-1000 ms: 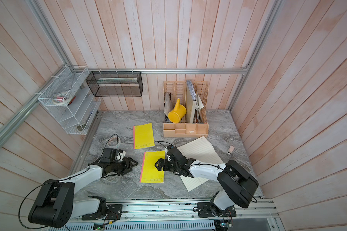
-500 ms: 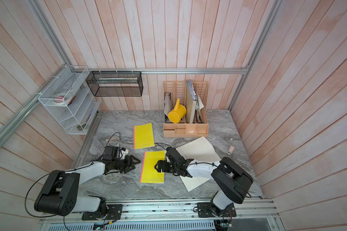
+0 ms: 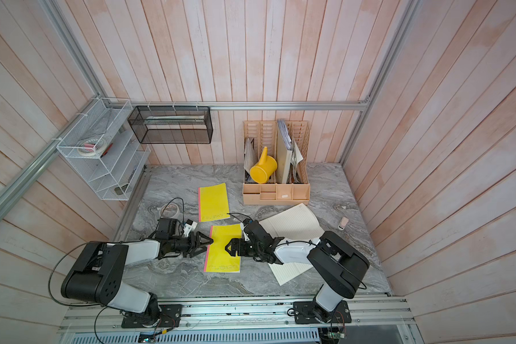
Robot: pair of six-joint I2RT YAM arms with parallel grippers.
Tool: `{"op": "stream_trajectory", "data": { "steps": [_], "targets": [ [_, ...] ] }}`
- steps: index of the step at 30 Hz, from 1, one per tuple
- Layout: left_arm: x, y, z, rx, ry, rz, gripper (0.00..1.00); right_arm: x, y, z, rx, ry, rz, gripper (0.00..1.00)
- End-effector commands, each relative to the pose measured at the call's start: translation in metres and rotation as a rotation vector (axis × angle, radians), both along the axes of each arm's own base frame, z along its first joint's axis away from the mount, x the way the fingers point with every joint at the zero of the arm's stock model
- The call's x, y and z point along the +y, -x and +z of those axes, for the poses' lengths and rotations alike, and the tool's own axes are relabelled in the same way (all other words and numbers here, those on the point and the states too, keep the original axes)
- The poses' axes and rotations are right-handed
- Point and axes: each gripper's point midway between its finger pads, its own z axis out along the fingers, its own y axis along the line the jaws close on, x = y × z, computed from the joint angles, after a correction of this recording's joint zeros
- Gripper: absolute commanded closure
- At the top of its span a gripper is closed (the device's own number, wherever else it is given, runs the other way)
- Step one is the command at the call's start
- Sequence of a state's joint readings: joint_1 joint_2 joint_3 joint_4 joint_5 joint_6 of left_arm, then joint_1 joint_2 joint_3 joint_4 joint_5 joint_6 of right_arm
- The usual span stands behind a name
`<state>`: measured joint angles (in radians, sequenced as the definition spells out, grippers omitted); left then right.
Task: Close the notebook
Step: Pick up the notebook from the center of the board.
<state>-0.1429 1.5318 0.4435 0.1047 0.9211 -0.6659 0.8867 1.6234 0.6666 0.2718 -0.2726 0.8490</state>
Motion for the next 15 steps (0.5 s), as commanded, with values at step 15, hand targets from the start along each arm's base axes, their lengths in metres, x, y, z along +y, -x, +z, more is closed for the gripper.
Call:
{"op": "stream_trajectory", "data": {
  "steps": [15],
  "targets": [
    [-0.018, 0.006, 0.061, -0.115, 0.171, -0.049, 0.32, -0.009, 0.025, -0.042, 0.123, 0.089, 0.027, 0.1]
  ]
}}
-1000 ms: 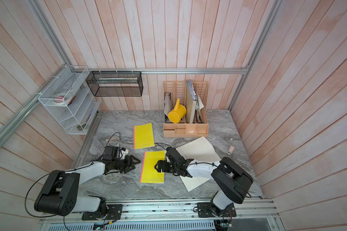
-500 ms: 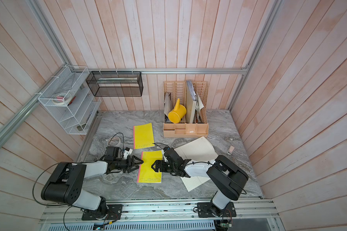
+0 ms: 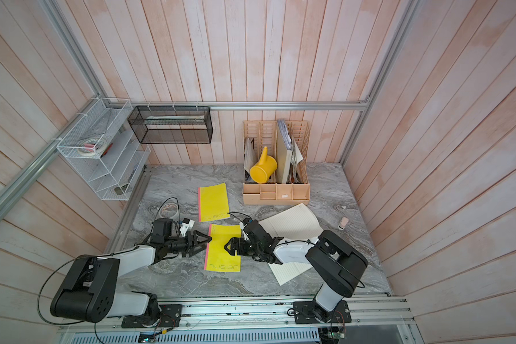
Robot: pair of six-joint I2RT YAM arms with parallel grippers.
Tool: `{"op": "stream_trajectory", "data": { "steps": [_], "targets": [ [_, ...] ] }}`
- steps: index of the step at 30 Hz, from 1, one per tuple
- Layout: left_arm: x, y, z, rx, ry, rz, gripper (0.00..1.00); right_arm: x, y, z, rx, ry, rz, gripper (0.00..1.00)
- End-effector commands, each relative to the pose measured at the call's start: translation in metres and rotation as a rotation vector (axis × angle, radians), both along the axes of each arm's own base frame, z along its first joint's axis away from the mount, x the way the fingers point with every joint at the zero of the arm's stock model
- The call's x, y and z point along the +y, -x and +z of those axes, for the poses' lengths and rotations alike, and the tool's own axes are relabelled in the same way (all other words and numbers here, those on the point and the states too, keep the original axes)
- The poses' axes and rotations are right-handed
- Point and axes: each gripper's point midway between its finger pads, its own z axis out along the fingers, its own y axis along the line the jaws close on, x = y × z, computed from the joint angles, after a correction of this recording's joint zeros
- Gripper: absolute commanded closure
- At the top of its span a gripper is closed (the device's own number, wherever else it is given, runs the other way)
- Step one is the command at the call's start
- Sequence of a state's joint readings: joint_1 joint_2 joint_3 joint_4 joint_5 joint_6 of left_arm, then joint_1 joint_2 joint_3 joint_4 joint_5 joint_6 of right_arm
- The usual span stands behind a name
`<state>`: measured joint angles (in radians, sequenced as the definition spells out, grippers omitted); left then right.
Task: Close the notebook
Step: Pick up the notebook from the center of the board.
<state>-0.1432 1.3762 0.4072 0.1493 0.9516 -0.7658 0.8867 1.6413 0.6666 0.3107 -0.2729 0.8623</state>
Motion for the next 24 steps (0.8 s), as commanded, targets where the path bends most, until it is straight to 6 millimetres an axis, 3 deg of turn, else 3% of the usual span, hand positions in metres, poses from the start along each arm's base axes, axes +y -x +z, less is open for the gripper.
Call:
{"op": "stream_trajectory", "data": {
  "steps": [1, 6, 9, 12, 19, 24],
  "targets": [
    [-0.017, 0.007, 0.024, -0.047, 0.107, -0.088, 0.32, -0.013, 0.028, -0.042, 0.127, 0.109, 0.036, 0.1],
    [-0.037, 0.019, 0.017, -0.034, 0.177, -0.174, 0.32, -0.011, 0.029, -0.044, 0.128, 0.107, 0.043, 0.1],
    [-0.044, 0.024, -0.01, 0.023, 0.118, -0.179, 0.34, -0.01, 0.029, -0.043, 0.127, 0.103, 0.042, 0.1],
    [-0.039, 0.022, -0.024, 0.041, 0.05, -0.138, 0.36, -0.01, 0.028, -0.042, 0.125, 0.101, 0.043, 0.1],
    [-0.021, 0.009, -0.025, 0.006, -0.166, -0.094, 0.37, -0.009, 0.03, -0.043, 0.129, 0.105, 0.051, 0.1],
    [-0.012, 0.012, -0.039, 0.056, -0.243, -0.096, 0.35, -0.005, 0.027, -0.04, 0.12, 0.098, 0.052, 0.1]
  ]
}}
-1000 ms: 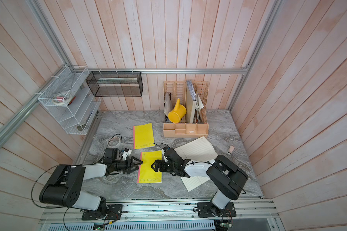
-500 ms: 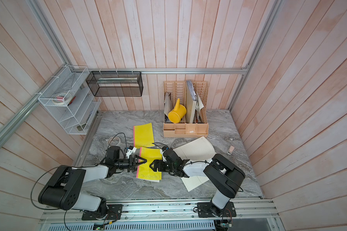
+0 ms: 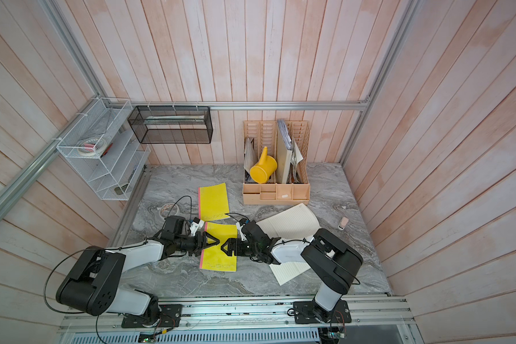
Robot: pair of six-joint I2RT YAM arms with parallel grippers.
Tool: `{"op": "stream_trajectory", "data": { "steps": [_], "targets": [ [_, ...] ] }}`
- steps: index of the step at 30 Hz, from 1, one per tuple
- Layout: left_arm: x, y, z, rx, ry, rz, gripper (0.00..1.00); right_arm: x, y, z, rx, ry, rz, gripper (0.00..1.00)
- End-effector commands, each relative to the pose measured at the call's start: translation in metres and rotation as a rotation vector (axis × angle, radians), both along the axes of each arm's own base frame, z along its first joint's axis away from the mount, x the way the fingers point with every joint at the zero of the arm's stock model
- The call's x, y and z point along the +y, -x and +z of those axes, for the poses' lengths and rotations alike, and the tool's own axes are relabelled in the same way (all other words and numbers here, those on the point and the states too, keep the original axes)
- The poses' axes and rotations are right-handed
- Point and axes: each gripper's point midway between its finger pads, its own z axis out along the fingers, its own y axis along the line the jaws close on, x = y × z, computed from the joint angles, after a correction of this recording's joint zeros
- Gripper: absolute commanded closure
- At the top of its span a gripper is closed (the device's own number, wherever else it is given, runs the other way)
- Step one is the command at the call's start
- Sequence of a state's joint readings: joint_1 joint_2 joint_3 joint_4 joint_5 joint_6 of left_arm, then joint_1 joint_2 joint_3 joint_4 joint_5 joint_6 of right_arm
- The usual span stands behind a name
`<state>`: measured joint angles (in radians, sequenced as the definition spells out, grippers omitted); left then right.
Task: Close the notebook
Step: Pick up the notebook from the center of the board.
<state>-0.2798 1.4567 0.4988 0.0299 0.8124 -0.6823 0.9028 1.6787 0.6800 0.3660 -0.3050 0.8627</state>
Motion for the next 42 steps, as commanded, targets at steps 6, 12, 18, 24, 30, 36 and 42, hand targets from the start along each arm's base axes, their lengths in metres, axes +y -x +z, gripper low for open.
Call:
{"op": "stream_trajectory", "data": {
  "steps": [6, 12, 18, 24, 30, 36, 42],
  "targets": [
    [0.015, 0.011, -0.022, 0.064, -0.105, 0.002, 0.38, -0.026, 0.021, -0.055, 0.114, 0.221, 0.011, 0.1],
    [0.023, 0.013, -0.018, 0.068, -0.108, 0.0, 0.38, -0.034, 0.021, -0.071, 0.124, 0.288, 0.007, 0.1],
    [0.027, 0.016, -0.022, 0.098, -0.121, 0.002, 0.38, -0.044, 0.022, -0.088, 0.138, 0.383, 0.007, 0.11],
    [0.036, 0.014, -0.023, 0.124, -0.166, 0.048, 0.38, -0.063, 0.018, -0.108, 0.128, 0.575, 0.012, 0.11],
    [0.045, 0.014, -0.024, 0.131, -0.192, 0.083, 0.38, -0.073, 0.023, -0.118, 0.142, 0.631, 0.021, 0.11],
    [0.048, 0.016, -0.033, 0.153, -0.203, 0.087, 0.38, -0.071, 0.018, -0.089, 0.093, 0.578, -0.008, 0.11],
    [0.048, 0.016, -0.034, 0.155, -0.204, 0.091, 0.38, -0.055, 0.002, -0.042, 0.0, 0.517, -0.01, 0.1]
  ]
}}
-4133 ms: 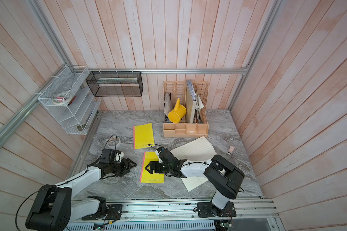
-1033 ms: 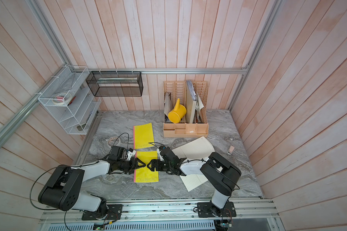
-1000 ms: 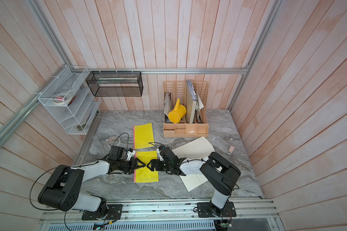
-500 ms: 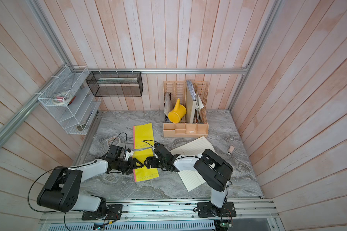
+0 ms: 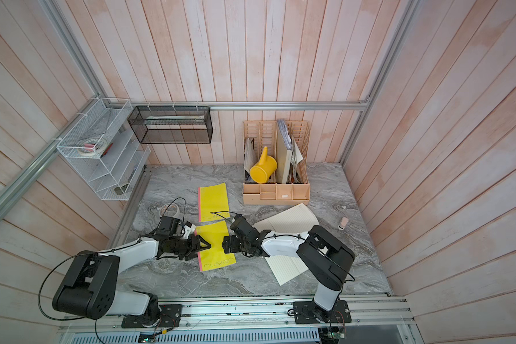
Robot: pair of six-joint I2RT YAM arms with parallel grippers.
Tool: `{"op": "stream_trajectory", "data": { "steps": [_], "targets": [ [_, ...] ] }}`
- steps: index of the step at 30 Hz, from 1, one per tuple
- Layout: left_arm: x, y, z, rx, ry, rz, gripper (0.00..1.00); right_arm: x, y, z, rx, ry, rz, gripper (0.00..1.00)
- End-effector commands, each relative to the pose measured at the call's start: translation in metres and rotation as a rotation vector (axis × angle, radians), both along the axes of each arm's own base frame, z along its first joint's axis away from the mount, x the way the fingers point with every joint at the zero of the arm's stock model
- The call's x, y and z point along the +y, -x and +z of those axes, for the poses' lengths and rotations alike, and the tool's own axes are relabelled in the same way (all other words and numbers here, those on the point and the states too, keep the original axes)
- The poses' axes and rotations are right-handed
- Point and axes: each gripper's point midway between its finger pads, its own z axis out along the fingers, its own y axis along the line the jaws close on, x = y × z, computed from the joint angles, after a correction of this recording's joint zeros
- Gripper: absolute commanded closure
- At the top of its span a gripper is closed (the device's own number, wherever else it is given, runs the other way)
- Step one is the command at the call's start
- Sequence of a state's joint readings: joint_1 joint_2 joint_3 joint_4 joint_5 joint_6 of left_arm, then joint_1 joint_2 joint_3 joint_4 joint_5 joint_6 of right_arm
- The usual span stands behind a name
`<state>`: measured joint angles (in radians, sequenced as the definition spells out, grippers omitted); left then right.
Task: Close the notebook
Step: Pick up the notebook from the center of the board.
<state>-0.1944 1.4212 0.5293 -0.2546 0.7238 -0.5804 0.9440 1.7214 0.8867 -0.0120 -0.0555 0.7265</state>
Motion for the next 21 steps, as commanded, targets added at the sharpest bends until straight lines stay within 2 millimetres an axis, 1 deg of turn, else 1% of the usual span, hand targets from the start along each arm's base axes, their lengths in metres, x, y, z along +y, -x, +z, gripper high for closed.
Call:
{"op": "stream_trajectory", "data": {
  "steps": [1, 5, 7, 9, 12, 17, 21],
  "targets": [
    [0.01, 0.004, -0.015, 0.038, -0.06, 0.024, 0.38, -0.032, 0.024, -0.025, 0.105, 0.147, 0.023, 0.1],
    [0.013, 0.004, -0.016, 0.049, -0.079, 0.04, 0.38, 0.005, 0.029, -0.003, 0.125, -0.053, 0.095, 0.1],
    [0.016, 0.005, -0.017, 0.056, -0.092, 0.056, 0.38, 0.015, 0.033, -0.001, 0.148, -0.109, 0.114, 0.1],
    [0.019, 0.006, -0.019, 0.065, -0.099, 0.07, 0.38, 0.02, 0.035, -0.002, 0.157, -0.126, 0.12, 0.1],
    [0.024, 0.008, -0.025, 0.088, -0.117, 0.094, 0.38, 0.028, 0.038, 0.005, 0.137, -0.138, 0.14, 0.1],
    [0.031, 0.011, -0.032, 0.109, -0.136, 0.131, 0.38, 0.028, 0.029, 0.022, 0.065, -0.122, 0.118, 0.1],
    [0.033, 0.013, -0.035, 0.12, -0.139, 0.149, 0.38, 0.038, 0.03, 0.025, 0.073, -0.158, 0.145, 0.1]
  ]
}}
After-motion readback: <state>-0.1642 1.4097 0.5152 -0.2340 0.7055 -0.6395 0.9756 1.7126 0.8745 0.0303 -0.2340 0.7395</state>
